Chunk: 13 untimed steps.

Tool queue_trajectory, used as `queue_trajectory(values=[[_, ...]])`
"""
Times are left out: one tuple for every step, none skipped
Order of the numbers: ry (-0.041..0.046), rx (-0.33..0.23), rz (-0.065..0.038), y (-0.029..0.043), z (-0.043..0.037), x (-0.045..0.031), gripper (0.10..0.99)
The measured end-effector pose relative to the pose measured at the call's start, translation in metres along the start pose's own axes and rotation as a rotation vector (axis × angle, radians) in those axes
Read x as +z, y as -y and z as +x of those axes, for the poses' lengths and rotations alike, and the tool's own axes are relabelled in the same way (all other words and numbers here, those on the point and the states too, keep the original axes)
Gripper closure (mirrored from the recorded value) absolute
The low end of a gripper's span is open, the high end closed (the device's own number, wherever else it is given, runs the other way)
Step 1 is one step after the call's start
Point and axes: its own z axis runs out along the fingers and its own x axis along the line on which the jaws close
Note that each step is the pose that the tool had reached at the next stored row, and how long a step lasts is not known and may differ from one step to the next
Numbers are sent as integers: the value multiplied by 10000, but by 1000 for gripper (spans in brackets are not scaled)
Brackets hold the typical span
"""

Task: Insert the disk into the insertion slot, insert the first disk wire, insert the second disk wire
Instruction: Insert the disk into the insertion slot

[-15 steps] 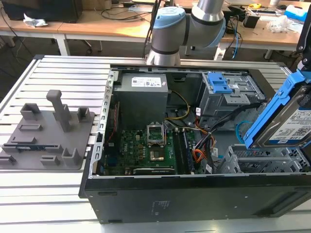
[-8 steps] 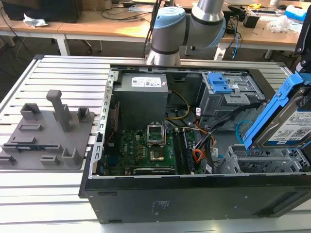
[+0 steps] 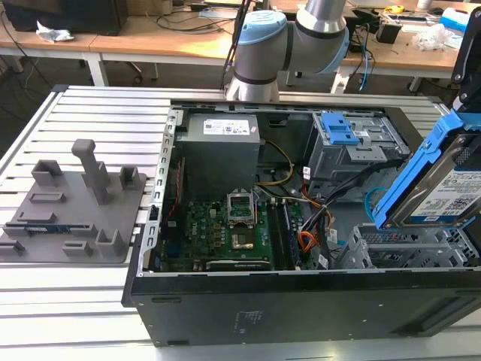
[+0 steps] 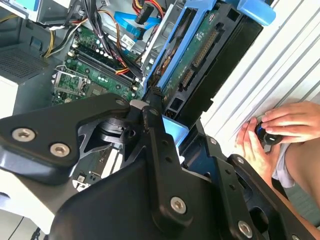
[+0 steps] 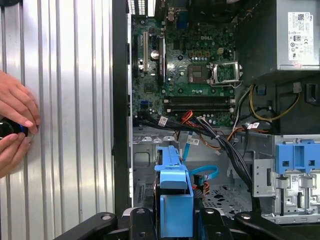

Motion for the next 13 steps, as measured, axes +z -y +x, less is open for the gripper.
queue_trajectory(values=[[0, 1, 0, -1, -6, 7, 722], [0, 1, 0, -1, -9, 15, 722], [1, 1, 0, -1, -12, 27, 722], [2, 1, 0, -1, -12, 40, 722], [1, 1, 0, 0, -13, 50, 722], [1, 1, 0, 0, -14, 60, 722], [-3, 1, 0, 0, -18, 69, 722], [-2, 1, 0, 0, -37, 75, 722], [-12, 1, 0, -1, -79, 82, 722], [-12, 1, 0, -1, -84, 88, 722], [-11, 1, 0, -1, -84, 95, 722], [-12, 1, 0, 0, -83, 108, 722], [-15, 1, 0, 0, -83, 123, 722]])
